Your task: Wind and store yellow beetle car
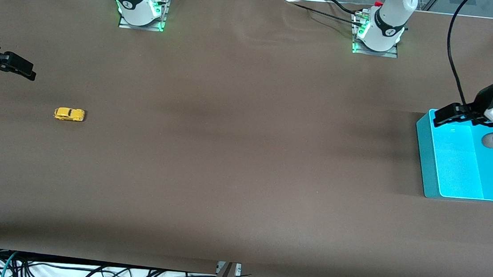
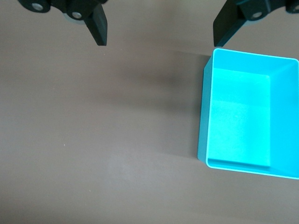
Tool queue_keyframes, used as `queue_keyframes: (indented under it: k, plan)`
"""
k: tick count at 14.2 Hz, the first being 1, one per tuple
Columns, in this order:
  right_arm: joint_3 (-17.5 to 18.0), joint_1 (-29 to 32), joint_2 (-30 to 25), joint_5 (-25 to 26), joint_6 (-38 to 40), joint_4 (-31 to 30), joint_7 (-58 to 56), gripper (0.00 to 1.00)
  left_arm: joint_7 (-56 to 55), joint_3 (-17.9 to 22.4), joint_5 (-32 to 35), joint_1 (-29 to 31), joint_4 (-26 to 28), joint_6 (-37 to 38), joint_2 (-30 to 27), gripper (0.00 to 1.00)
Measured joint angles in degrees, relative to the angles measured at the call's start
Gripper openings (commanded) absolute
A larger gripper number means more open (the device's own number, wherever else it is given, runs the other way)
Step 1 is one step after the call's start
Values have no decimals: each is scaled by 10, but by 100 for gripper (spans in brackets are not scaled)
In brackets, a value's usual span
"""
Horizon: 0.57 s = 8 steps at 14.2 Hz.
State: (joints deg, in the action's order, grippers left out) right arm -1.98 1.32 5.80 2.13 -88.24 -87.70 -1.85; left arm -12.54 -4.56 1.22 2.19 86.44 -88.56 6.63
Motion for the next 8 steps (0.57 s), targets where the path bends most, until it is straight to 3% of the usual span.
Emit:
queue_keyframes:
  k: [8]
  plan:
    - [0,0,0,0,0,0,0,100,0,-1,0,1,-4,0,0,100]
